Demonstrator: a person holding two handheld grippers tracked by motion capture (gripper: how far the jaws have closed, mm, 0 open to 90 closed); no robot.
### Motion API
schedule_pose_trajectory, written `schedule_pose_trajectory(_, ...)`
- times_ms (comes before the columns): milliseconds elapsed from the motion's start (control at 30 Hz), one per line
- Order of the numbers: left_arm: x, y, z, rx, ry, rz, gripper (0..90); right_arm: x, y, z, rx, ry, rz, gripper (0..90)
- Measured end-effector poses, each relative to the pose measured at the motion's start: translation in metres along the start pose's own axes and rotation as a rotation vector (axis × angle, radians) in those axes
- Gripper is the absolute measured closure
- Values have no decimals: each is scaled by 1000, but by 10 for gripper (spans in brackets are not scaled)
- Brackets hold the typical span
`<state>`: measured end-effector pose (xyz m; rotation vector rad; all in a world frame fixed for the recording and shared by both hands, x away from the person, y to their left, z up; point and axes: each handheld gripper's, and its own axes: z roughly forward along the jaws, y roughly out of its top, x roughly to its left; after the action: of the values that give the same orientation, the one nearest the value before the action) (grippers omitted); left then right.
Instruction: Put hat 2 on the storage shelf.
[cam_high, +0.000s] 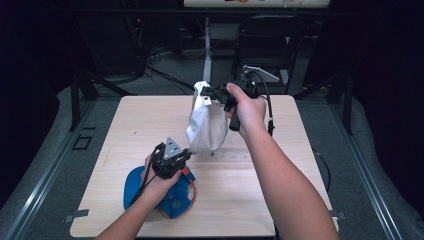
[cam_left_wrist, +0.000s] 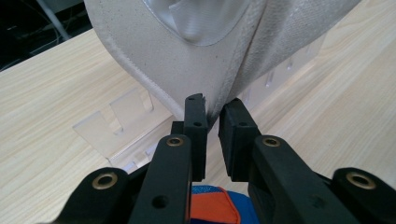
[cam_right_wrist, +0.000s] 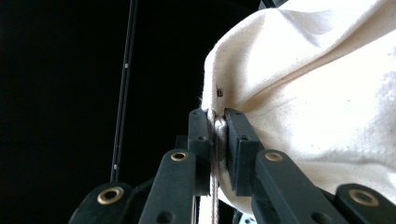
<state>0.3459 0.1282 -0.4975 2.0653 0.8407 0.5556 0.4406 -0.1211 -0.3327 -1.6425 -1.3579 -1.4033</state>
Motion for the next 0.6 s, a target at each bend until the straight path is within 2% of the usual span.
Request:
schedule_pose_trajectory(133, 8, -2, -1, -8, -31, -26, 818, -2, 2, -2, -8, -8, 2, 821)
schedule_pose_trajectory(233, 10, -3, -2, 0, -38, -28, 819, -4, 3, -1, -13, -7, 5, 821)
schedule_pose_trajectory(467, 16, -13, -6, -8, -33, -62, 836, -8, 2, 6, 8, -16, 12, 820)
schedule_pose_trajectory(600, 15, -18, -8, -16, -16, -81, 840, -10, 0, 12, 21, -17, 10, 820)
